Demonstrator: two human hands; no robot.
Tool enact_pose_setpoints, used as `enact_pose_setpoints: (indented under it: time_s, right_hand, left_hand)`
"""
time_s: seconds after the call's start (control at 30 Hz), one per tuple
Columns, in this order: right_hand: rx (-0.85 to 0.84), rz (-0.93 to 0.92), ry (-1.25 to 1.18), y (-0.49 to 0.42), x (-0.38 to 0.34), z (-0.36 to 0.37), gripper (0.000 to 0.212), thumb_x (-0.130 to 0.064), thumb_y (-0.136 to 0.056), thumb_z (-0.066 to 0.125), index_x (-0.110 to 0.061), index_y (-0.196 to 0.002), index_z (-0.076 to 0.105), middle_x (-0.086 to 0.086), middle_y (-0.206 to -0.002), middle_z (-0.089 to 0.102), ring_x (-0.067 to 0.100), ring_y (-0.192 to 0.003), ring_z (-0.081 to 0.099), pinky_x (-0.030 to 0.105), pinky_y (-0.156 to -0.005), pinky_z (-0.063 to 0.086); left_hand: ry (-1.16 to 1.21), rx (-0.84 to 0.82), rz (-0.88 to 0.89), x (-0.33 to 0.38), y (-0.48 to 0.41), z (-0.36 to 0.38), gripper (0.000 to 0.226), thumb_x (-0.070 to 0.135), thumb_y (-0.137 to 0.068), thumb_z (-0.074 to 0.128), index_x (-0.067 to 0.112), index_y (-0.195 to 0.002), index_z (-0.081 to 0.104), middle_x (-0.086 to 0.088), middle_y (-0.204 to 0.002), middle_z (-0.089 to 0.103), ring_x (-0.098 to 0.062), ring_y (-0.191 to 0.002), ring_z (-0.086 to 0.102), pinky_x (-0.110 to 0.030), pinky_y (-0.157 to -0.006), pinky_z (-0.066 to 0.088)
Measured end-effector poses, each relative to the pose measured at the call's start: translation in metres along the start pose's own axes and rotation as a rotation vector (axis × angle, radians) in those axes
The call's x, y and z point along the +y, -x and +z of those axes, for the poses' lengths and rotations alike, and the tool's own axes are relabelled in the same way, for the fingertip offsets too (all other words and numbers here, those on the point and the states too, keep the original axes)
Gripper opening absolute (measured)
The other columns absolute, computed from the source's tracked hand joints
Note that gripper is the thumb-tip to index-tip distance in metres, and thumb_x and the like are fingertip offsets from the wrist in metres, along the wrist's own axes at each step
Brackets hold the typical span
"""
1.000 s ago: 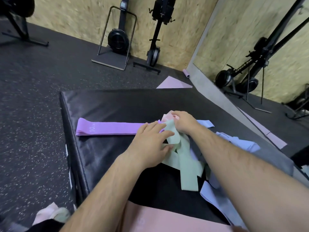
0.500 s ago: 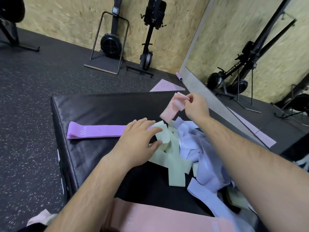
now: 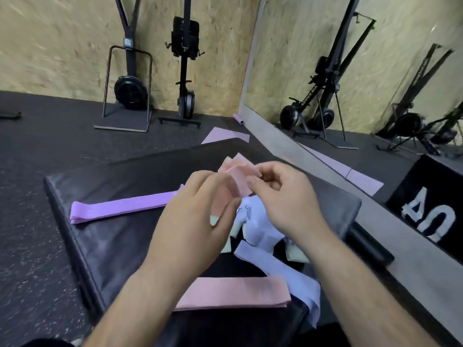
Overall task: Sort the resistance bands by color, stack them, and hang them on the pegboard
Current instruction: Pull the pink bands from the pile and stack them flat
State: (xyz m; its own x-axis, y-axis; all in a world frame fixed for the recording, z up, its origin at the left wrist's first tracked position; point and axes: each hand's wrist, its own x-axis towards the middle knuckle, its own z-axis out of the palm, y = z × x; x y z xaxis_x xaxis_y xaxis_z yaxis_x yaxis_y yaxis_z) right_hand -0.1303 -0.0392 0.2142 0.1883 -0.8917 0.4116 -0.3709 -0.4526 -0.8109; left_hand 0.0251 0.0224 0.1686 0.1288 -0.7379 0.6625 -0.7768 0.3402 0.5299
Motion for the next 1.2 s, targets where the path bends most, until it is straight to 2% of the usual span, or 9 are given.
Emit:
enact_pose_setpoints:
  time_s: [0.17, 0.3, 0.5, 0.73, 0.87, 0.93, 1.03, 1.1, 1.2]
  right_hand:
    - [-0.171, 0.098, -0.139, 0.071, 0.004, -0.006, 0.016, -0.022, -0.103, 0.056, -0.03, -0.101, 0.069, -0.013, -0.093, 0.075, 0.004, -0.088, 0.071, 0.023, -0.079, 0.053]
    - [-0.169, 0.055, -0.139, 0.117, 0.016, -0.011, 0.017, -0.025, -0.102, 0.055, -0.031, -0.106, 0.07, -0.01, -0.1, 0.073, 0.011, -0.097, 0.069, 0.037, -0.092, 0.054]
    - [-0.156, 0.067, -0.268, 0.151, 0.037, -0.016, 0.023, -0.014, -0.097, 0.066, -0.034, -0.107, 0.064, -0.01, -0.095, 0.066, 0.011, -0.089, 0.066, 0.026, -0.083, 0.055]
    - [-0.231, 0.182, -0.238, 0.153, 0.068, -0.002, 0.014, -0.019, -0.098, 0.066, -0.032, -0.093, 0.068, -0.013, -0.096, 0.073, 0.015, -0.093, 0.069, 0.029, -0.087, 0.056]
    - [-0.233, 0.212, -0.161, 0.153, 0.086, 0.01, 0.007, -0.028, -0.096, 0.068, -0.033, -0.101, 0.068, -0.019, -0.095, 0.069, 0.002, -0.087, 0.063, 0.016, -0.076, 0.047]
    - [-0.235, 0.188, -0.026, 0.153, 0.09, 0.015, 0.017, -0.037, -0.094, 0.067, -0.036, -0.111, 0.065, -0.022, -0.111, 0.059, -0.003, -0.098, 0.058, 0.01, -0.08, 0.042]
    - [-0.348, 0.166, 0.059, 0.155, 0.089, 0.019, 0.035, -0.047, -0.092, 0.066, -0.034, -0.124, 0.062, -0.026, -0.128, 0.052, -0.01, -0.119, 0.047, 0.006, -0.096, 0.035]
    - [-0.394, 0.187, 0.001, 0.156, 0.087, 0.025, 0.021, -0.039, -0.095, 0.065, -0.033, -0.116, 0.066, -0.026, -0.119, 0.062, -0.016, -0.114, 0.05, 0.001, -0.089, 0.036]
    - [-0.341, 0.213, -0.099, 0.156, 0.083, 0.034, 0.008, -0.027, -0.1, 0.062, -0.031, -0.096, 0.067, -0.023, -0.094, 0.071, -0.009, -0.094, 0.063, 0.004, -0.079, 0.042]
  left_hand:
    - [0.199, -0.012, -0.127, 0.047, 0.045, -0.005, 0.02, 0.04, -0.094, 0.062, 0.038, -0.113, 0.055, 0.018, -0.105, 0.059, -0.003, -0.103, 0.059, -0.021, -0.078, 0.046]
    - [0.311, -0.024, -0.257, 0.057, 0.085, -0.004, 0.032, 0.035, -0.091, 0.067, 0.039, -0.122, 0.058, 0.015, -0.101, 0.063, -0.004, -0.099, 0.063, -0.019, -0.079, 0.05]
    - [0.285, -0.106, -0.298, 0.053, 0.126, 0.002, 0.021, 0.032, -0.095, 0.067, 0.042, -0.114, 0.067, 0.009, -0.094, 0.064, -0.009, -0.091, 0.064, -0.028, -0.077, 0.049]
    - [0.259, -0.121, -0.405, 0.038, 0.138, 0.017, 0.013, 0.03, -0.092, 0.071, 0.043, -0.091, 0.072, 0.005, -0.09, 0.052, -0.006, -0.086, 0.055, -0.011, -0.072, 0.04]
    - [0.324, -0.141, -0.463, 0.024, 0.143, 0.023, 0.009, 0.026, -0.096, 0.067, 0.032, -0.091, 0.072, 0.007, -0.084, 0.065, -0.008, -0.081, 0.061, -0.028, -0.075, 0.05]
    - [0.357, -0.142, -0.492, 0.018, 0.146, 0.024, 0.011, 0.024, -0.098, 0.065, 0.029, -0.089, 0.07, 0.007, -0.076, 0.066, -0.009, -0.074, 0.061, -0.037, -0.071, 0.055]
    - [0.366, -0.084, -0.515, 0.011, 0.148, 0.023, 0.017, 0.022, -0.1, 0.063, 0.031, -0.086, 0.067, 0.006, -0.072, 0.064, -0.003, -0.066, 0.055, -0.026, -0.066, 0.048]
    - [0.407, -0.039, -0.547, 0.008, 0.147, 0.021, 0.018, 0.021, -0.1, 0.063, 0.031, -0.085, 0.066, 0.007, -0.072, 0.065, 0.0, -0.066, 0.055, -0.02, -0.064, 0.046]
    - [0.481, -0.05, -0.589, 0.001, 0.147, 0.018, 0.013, 0.022, -0.098, 0.065, 0.03, -0.087, 0.065, 0.009, -0.069, 0.063, -0.005, -0.062, 0.055, -0.028, -0.059, 0.046]
